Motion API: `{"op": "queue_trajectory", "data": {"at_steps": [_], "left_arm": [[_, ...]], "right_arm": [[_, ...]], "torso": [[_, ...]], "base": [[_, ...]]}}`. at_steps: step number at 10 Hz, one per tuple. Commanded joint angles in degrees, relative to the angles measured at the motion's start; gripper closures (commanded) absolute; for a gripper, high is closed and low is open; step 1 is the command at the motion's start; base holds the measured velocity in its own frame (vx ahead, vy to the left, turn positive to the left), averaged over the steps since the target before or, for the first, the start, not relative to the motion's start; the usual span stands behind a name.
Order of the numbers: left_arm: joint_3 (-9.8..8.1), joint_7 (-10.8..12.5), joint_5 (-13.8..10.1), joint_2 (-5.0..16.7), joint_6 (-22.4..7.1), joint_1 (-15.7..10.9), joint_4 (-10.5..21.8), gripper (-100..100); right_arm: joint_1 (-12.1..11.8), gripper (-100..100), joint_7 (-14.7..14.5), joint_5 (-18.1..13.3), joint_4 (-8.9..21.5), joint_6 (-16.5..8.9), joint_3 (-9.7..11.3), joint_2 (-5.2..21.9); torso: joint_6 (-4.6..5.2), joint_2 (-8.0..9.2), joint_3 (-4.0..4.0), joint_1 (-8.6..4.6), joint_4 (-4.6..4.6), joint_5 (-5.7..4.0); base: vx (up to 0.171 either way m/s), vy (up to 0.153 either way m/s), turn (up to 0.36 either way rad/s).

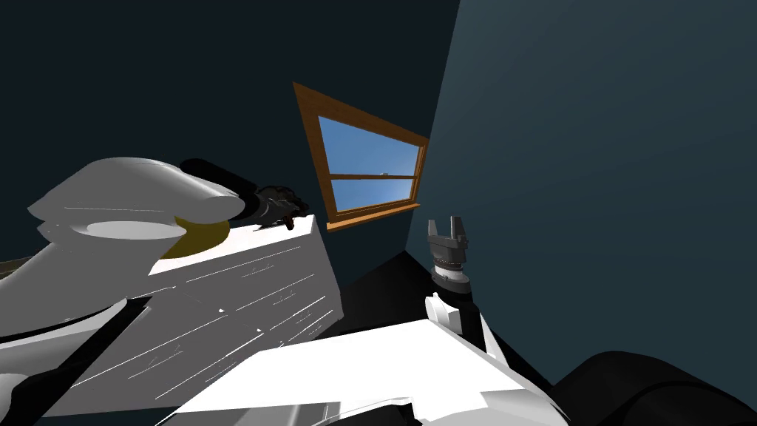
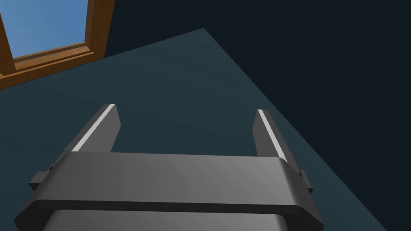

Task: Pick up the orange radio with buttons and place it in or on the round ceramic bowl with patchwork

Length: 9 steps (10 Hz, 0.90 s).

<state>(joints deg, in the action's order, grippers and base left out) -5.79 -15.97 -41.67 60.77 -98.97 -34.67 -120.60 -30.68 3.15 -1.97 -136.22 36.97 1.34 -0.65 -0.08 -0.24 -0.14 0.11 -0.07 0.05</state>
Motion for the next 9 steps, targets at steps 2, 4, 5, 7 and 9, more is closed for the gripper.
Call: {"op": "queue_trajectory", "data": {"at_steps": [2, 4, 5, 7, 9], "left_arm": [[-0.30, -1.4, -0.6, 1.8, -3.9, -1.2, 0.9, -100], [-0.61, -2.2, -1.0, 2.9, -6.2, -1.7, 1.5, -100], [-0.88, -3.0, -1.3, 3.9, -7.8, -2.2, 2.0, -100], [-1.11, -3.6, -1.6, 4.6, -10.5, -2.5, 2.5, -100], [-1.28, -4.1, -1.7, 5.1, -12.8, -2.7, 2.9, -100]], "right_arm": [[0.0, 0, 0.0, 0.0, 0.0, 0.0, 0.0, 0.0], [0.0, 0, 0.0, 0.0, 0.0, 0.0, 0.0, 0.0], [0.0, 0, 0.0, 0.0, 0.0, 0.0, 0.0, 0.0], [0.0, 0, 0.0, 0.0, 0.0, 0.0, 0.0, 0.0], [0.0, 0, 0.0, 0.0, 0.0, 0.0, 0.0, 0.0]], "torso": [[-0.02, 0.01, 0.00, 0.00, 0.00, 0.01], [-0.02, 0.03, 0.01, 0.02, 0.00, 0.02], [0.00, 0.03, 0.02, 0.00, 0.00, 0.00], [-0.04, -0.01, -0.01, 0.01, -0.01, 0.02], [-0.01, -0.01, -0.01, 0.02, -0.01, 0.01]], "base": [[0.041, 0.052, -0.145], [0.031, 0.051, -0.138], [0.053, 0.059, -0.231], [0.037, 0.048, -0.077], [0.038, 0.047, -0.122]]}}
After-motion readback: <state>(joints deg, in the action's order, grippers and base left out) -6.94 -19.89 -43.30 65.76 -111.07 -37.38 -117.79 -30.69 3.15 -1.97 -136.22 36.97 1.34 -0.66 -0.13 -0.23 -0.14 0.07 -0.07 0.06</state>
